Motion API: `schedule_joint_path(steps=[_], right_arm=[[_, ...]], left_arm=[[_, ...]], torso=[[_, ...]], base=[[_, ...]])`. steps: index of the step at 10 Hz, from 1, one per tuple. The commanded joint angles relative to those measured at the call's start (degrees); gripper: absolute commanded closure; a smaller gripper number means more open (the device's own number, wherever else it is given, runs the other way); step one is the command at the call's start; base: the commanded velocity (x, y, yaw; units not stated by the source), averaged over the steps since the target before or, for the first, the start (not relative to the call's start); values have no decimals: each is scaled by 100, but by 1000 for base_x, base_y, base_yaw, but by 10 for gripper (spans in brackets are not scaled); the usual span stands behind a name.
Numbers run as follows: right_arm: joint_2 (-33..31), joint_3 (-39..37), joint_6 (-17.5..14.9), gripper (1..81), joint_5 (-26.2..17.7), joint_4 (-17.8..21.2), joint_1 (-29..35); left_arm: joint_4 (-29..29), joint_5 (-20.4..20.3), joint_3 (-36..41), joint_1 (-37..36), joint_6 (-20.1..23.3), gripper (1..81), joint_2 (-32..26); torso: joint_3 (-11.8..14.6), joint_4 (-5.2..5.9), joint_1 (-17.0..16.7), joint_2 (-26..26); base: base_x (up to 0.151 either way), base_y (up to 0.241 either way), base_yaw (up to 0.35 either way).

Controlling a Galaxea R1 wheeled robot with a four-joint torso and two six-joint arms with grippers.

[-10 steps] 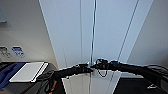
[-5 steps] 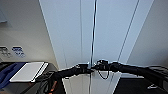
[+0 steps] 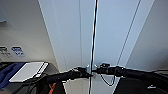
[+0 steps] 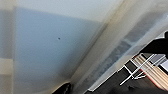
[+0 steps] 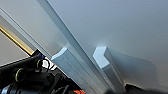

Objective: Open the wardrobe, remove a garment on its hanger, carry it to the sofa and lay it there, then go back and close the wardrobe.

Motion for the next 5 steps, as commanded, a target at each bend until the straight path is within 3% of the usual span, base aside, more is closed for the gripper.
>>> schedule_joint_path(steps=[1,5], right_arm=[[-82,1535,102,10,339,106,-194],[-936,2749,102,10,474,-484,-625]], left_arm=[[46,-242,3110,-54,-24,10,-723],[513,-330,5075,807,-24,10,-2835]], torso=[[2,0,0,0],[2,0,5,2]], base=[[0,0,0],[0,0,0]])
